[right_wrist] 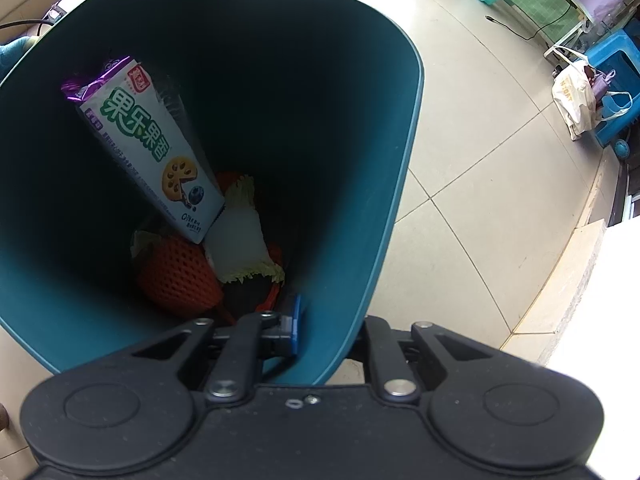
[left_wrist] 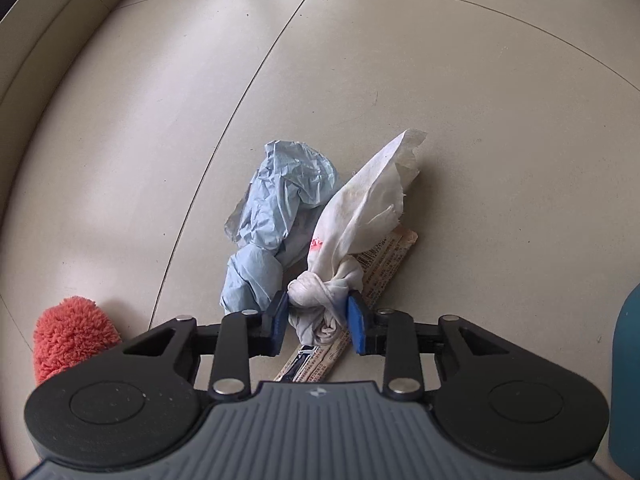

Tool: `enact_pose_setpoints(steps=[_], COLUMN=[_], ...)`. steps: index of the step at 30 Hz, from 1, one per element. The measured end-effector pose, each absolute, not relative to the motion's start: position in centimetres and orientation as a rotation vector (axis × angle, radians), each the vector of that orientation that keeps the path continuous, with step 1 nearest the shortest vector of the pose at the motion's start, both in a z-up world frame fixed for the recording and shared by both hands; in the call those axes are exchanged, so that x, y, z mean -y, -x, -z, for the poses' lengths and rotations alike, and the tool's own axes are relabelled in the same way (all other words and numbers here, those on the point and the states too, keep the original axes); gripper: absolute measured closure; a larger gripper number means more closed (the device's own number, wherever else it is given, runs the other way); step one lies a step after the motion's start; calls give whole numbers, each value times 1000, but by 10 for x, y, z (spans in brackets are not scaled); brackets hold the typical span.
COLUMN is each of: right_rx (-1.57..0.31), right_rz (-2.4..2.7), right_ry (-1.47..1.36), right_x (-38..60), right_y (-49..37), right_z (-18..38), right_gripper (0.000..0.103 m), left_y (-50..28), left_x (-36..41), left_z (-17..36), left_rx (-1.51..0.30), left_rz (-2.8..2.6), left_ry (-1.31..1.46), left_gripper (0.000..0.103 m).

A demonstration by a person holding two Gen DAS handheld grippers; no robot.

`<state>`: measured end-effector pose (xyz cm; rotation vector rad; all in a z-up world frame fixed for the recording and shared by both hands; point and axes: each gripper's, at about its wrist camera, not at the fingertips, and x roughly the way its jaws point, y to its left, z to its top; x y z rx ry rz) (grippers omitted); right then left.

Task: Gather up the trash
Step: 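Close the left tool on the knotted white plastic bag, then carry the white bag with the left tool into the teal bin and release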

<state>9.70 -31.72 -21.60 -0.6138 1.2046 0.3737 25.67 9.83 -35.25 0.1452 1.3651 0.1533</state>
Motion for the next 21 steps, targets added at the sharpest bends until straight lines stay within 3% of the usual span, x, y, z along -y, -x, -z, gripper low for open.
enact_pose_setpoints(steps=[8,21], right_rx=[-1194,-1187], right_rz=[-376,-364], right_ry=[604,552], right_x=[320,328], right_y=[-95,-95], right_z=[215,210], right_gripper=[91,92], left_y=[-247,-202], left_x=[-100,-60], left_z=[315,189], left_rx=[-1318,-1221], left_rz=[-158,-76], left_ry=[-82,-73], left_gripper=[81,81])
